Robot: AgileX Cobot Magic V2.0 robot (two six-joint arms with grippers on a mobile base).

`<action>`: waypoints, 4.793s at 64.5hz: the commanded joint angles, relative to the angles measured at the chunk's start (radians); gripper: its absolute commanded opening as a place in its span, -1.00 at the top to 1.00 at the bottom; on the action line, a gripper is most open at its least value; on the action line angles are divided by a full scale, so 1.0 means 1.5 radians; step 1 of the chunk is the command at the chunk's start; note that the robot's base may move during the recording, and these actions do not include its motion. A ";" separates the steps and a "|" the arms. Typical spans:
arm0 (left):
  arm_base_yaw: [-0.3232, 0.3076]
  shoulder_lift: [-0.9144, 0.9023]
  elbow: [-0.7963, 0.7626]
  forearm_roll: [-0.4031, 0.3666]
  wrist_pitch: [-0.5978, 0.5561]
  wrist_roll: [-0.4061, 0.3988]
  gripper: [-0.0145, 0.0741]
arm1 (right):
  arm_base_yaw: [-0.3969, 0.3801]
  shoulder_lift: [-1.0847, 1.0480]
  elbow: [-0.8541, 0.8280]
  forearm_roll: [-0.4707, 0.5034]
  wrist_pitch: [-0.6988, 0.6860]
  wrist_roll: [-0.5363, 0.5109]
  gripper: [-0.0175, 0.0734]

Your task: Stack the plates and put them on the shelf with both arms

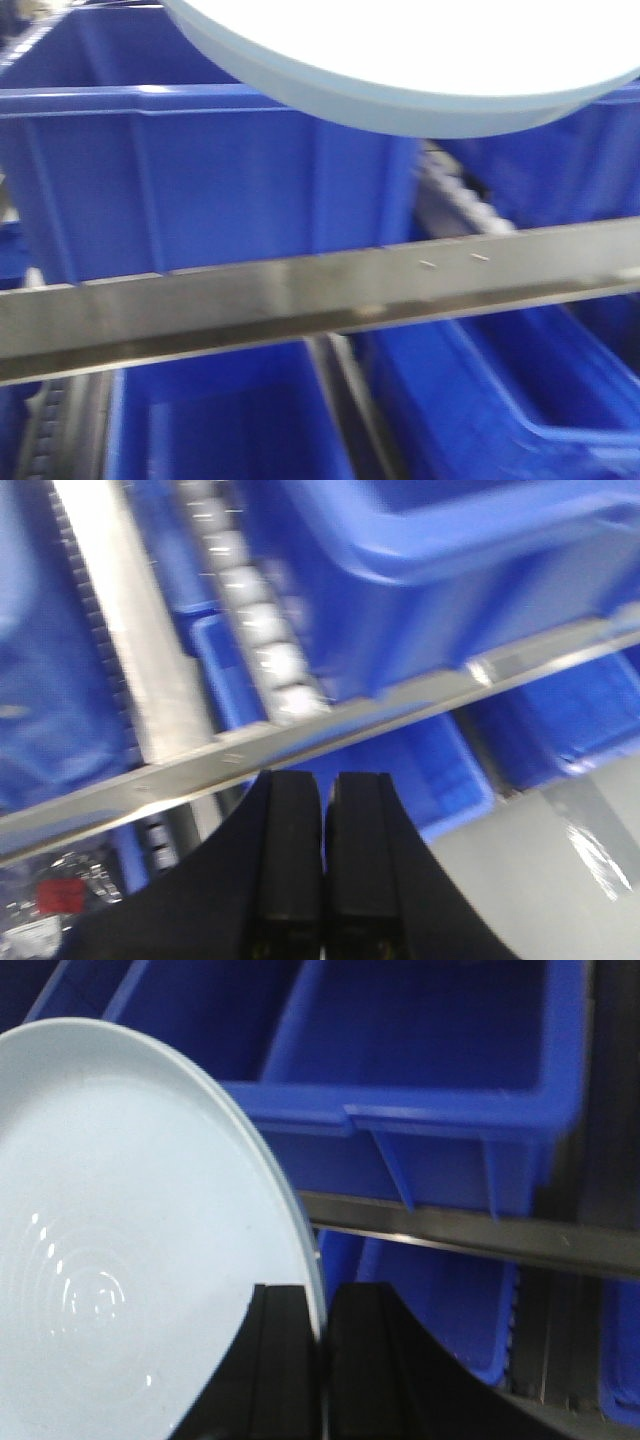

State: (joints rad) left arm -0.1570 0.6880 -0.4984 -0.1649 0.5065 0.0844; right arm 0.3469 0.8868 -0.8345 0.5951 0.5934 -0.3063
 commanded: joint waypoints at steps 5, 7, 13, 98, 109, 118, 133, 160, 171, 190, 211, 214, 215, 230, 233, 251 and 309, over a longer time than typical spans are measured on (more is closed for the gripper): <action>0.001 0.001 -0.018 -0.010 -0.049 -0.004 0.48 | -0.002 -0.008 -0.020 0.023 -0.047 -0.004 0.49; 0.001 0.001 -0.018 -0.010 -0.049 -0.004 0.48 | -0.002 -0.008 -0.020 0.023 -0.047 -0.004 0.49; 0.001 0.001 -0.018 -0.010 -0.049 -0.004 0.48 | -0.002 -0.008 -0.020 0.023 -0.047 -0.004 0.49; 0.001 0.001 -0.018 -0.010 -0.049 -0.004 0.48 | -0.002 -0.008 -0.020 0.023 -0.046 -0.004 0.49; 0.001 0.001 -0.018 -0.010 -0.049 -0.004 0.48 | -0.002 -0.008 -0.020 0.024 -0.051 -0.004 0.49; 0.001 0.001 -0.018 -0.010 -0.049 -0.004 0.48 | -0.002 -0.004 -0.035 0.030 -0.061 0.002 0.49; 0.001 0.001 -0.018 -0.010 -0.049 -0.004 0.48 | -0.004 0.085 -0.168 0.029 -0.024 0.030 0.49; 0.001 0.001 -0.018 -0.010 -0.049 -0.004 0.48 | -0.081 0.354 -0.377 0.013 0.014 0.034 0.49; 0.001 0.001 -0.018 -0.010 -0.049 -0.004 0.48 | -0.081 0.468 -0.420 -0.008 0.013 0.034 0.49; 0.001 0.001 -0.018 -0.010 -0.048 -0.004 0.48 | -0.081 0.565 -0.448 -0.020 0.031 0.033 0.48; 0.001 0.001 -0.018 -0.010 -0.048 -0.004 0.48 | -0.080 0.561 -0.479 -0.039 0.074 0.033 -0.42; 0.001 0.001 -0.018 -0.010 -0.048 -0.004 0.48 | -0.080 0.561 -0.484 -0.042 0.081 0.033 -0.60; 0.001 0.001 -0.018 -0.010 -0.048 -0.004 0.48 | -0.080 0.561 -0.485 -0.043 0.083 0.033 -0.63; 0.001 0.001 -0.018 -0.010 -0.048 -0.004 0.48 | -0.080 0.533 -0.509 -0.050 0.106 0.009 -0.60; 0.001 0.001 -0.018 -0.010 -0.048 -0.004 0.48 | -0.080 0.513 -0.509 -0.055 0.108 0.000 -0.52; 0.001 0.001 -0.018 -0.010 -0.048 -0.004 0.48 | -0.080 0.362 -0.443 -0.100 0.068 -0.004 0.36; 0.001 0.001 -0.018 -0.010 -0.048 -0.004 0.48 | -0.080 -0.265 0.285 -0.107 -0.315 -0.019 0.49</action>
State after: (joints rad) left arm -0.1570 0.6896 -0.4984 -0.1649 0.5038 0.0844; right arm 0.2312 0.5129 -0.4006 0.4278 0.2177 -0.3227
